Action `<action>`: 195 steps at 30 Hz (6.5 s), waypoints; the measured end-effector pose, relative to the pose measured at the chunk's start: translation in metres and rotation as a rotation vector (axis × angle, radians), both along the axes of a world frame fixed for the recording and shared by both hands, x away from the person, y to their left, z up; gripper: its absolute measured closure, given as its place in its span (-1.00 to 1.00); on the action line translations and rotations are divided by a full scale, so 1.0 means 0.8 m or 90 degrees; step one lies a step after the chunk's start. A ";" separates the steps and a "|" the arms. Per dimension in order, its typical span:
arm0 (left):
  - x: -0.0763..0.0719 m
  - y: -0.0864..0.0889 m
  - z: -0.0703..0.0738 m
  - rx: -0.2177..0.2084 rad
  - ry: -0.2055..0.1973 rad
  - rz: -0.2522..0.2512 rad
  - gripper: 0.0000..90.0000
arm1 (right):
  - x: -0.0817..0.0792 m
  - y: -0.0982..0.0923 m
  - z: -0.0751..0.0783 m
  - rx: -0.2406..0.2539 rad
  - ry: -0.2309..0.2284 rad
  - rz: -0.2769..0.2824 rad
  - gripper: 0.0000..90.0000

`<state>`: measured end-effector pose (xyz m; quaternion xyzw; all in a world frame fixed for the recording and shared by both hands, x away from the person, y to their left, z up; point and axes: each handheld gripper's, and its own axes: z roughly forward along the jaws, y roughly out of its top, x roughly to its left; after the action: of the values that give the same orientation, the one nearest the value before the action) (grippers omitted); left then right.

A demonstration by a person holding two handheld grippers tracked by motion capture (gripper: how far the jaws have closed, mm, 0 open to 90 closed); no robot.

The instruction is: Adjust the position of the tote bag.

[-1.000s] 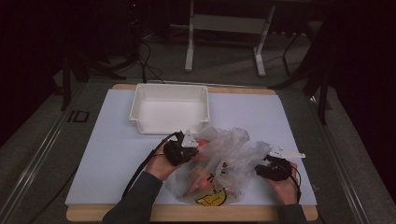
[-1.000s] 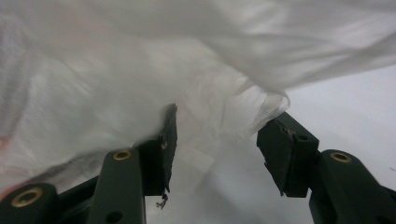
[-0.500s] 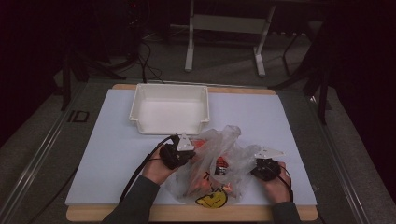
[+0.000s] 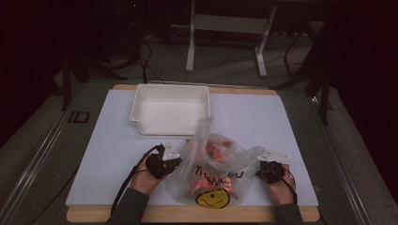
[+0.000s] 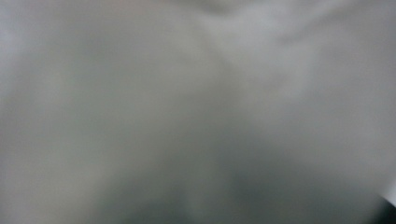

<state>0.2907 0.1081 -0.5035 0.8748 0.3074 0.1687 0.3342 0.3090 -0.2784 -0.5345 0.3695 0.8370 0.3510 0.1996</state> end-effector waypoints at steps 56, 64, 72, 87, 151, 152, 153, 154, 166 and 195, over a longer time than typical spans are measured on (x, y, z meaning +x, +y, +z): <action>0.000 0.046 0.047 -0.102 -0.034 0.072 0.31 | 0.000 -0.015 0.000 -0.010 -0.007 -0.027 0.96; 0.003 0.042 0.056 -0.159 -0.024 0.057 0.20 | -0.001 -0.015 0.000 -0.010 -0.008 -0.028 0.96; 0.010 0.029 0.081 -0.184 -0.035 0.039 0.05 | -0.001 -0.015 0.000 -0.008 -0.007 -0.029 0.96; 0.040 -0.014 0.082 -0.196 0.005 0.014 -0.04 | 0.000 -0.016 -0.001 -0.005 -0.009 -0.028 0.96; -0.069 0.090 0.048 -0.225 -0.027 0.041 0.30 | -0.002 -0.016 0.000 -0.038 -0.027 -0.050 0.98; -0.069 0.086 0.058 -0.229 -0.039 0.029 0.31 | -0.002 -0.016 0.000 -0.037 -0.026 -0.050 0.98; -0.068 0.082 0.063 -0.229 -0.043 0.022 0.31 | -0.002 -0.016 0.000 -0.037 -0.026 -0.050 0.98; -0.067 0.078 0.068 -0.228 -0.046 0.017 0.32 | -0.002 -0.016 0.000 -0.037 -0.026 -0.050 0.98; -0.044 -0.008 0.109 -0.202 -0.069 -0.086 0.49 | -0.002 -0.017 -0.001 -0.033 -0.025 -0.051 0.97; -0.011 -0.079 0.032 -0.003 0.035 -0.084 0.73 | -0.002 -0.019 -0.002 -0.023 -0.025 -0.053 0.97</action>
<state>0.2817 0.0446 -0.4782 0.8967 0.2587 0.1215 0.3380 0.3073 -0.2932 -0.5358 0.3932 0.8232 0.3342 0.2370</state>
